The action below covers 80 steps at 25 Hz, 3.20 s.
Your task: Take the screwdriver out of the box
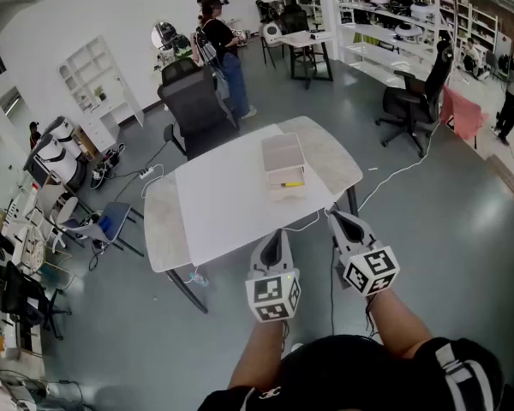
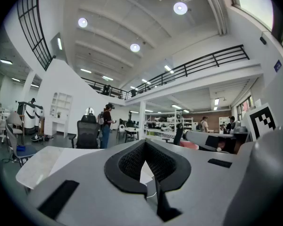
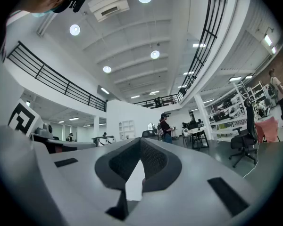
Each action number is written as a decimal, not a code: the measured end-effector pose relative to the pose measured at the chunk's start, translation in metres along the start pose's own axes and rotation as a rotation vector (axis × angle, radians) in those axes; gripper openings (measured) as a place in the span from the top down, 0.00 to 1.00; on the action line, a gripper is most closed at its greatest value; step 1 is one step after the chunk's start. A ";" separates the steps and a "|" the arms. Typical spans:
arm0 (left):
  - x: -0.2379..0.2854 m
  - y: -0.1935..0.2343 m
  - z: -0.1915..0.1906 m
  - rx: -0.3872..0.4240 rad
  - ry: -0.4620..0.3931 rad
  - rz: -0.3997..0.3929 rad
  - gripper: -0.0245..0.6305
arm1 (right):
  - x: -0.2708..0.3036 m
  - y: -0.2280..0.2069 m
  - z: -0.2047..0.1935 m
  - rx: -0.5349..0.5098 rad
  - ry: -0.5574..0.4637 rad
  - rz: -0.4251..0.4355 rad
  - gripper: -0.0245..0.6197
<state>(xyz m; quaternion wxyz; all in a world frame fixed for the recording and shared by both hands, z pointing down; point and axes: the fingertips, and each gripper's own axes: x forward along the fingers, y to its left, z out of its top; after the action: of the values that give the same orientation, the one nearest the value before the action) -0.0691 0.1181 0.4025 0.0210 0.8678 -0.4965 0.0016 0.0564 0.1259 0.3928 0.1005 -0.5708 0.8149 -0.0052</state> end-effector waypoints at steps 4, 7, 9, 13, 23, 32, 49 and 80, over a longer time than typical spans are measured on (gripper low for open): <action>-0.001 0.012 -0.001 -0.004 -0.002 -0.003 0.95 | 0.009 0.010 -0.005 -0.010 0.010 0.007 0.94; -0.003 0.021 -0.001 -0.005 0.001 -0.009 0.95 | 0.015 0.018 -0.009 -0.009 0.020 0.001 0.94; -0.002 0.031 -0.002 -0.004 0.004 -0.013 0.95 | 0.023 0.023 -0.012 -0.013 0.025 -0.007 0.94; 0.000 0.058 -0.002 -0.002 0.003 -0.023 0.95 | 0.043 0.029 -0.014 -0.032 0.017 -0.034 0.94; 0.004 0.098 -0.017 -0.013 0.015 -0.035 0.95 | 0.070 0.040 -0.030 -0.031 0.016 -0.067 0.94; 0.065 0.109 -0.018 -0.003 0.031 -0.019 0.95 | 0.122 -0.001 -0.030 -0.051 0.010 -0.056 0.94; 0.262 0.124 -0.011 0.004 0.060 0.037 0.95 | 0.270 -0.136 -0.039 -0.040 0.057 0.028 0.94; 0.423 0.204 -0.024 -0.002 0.126 0.163 0.95 | 0.440 -0.196 -0.127 -0.244 0.274 0.336 0.94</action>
<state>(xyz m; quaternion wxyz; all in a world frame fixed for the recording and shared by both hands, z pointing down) -0.0297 -0.3484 0.4436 0.0529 0.8227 -0.5631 0.0575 0.0724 -0.3661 0.4720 -0.0812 -0.4289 0.8991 0.0325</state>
